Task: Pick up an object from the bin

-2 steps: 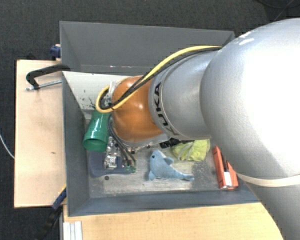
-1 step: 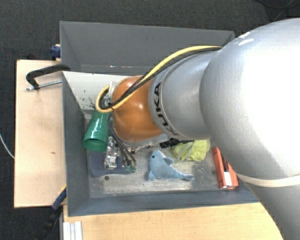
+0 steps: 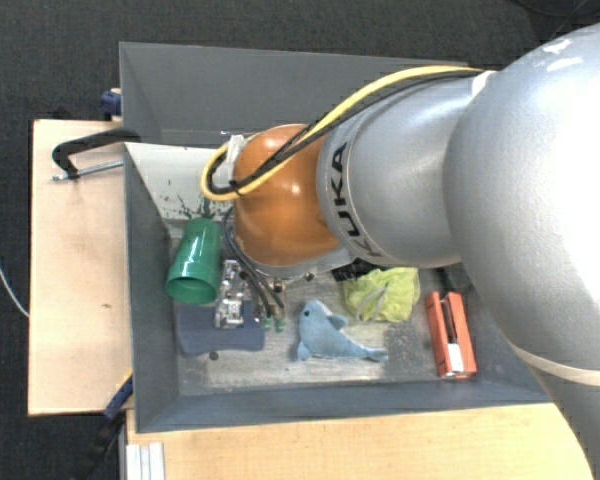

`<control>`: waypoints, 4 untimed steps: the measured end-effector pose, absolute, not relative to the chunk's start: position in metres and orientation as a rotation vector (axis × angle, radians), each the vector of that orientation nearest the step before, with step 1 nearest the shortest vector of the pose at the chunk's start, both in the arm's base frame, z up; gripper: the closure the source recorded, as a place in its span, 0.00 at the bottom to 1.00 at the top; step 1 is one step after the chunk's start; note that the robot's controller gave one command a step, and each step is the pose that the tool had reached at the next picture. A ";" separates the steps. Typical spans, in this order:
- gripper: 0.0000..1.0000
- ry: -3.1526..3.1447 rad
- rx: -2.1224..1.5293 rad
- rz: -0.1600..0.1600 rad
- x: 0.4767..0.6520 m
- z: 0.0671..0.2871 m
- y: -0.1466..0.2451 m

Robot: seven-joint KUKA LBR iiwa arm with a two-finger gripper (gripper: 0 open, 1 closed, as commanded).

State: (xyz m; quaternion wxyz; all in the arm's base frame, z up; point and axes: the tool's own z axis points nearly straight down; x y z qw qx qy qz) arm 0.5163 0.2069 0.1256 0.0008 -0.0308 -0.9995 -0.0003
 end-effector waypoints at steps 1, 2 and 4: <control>1.00 -3.145 -0.099 -0.006 0.518 0.175 0.208; 1.00 -3.149 -0.055 -0.006 0.523 0.192 0.213; 1.00 -3.137 -0.011 0.002 0.507 0.226 0.205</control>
Offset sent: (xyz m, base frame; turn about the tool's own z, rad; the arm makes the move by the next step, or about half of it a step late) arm 0.0063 0.0072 0.0599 -0.0391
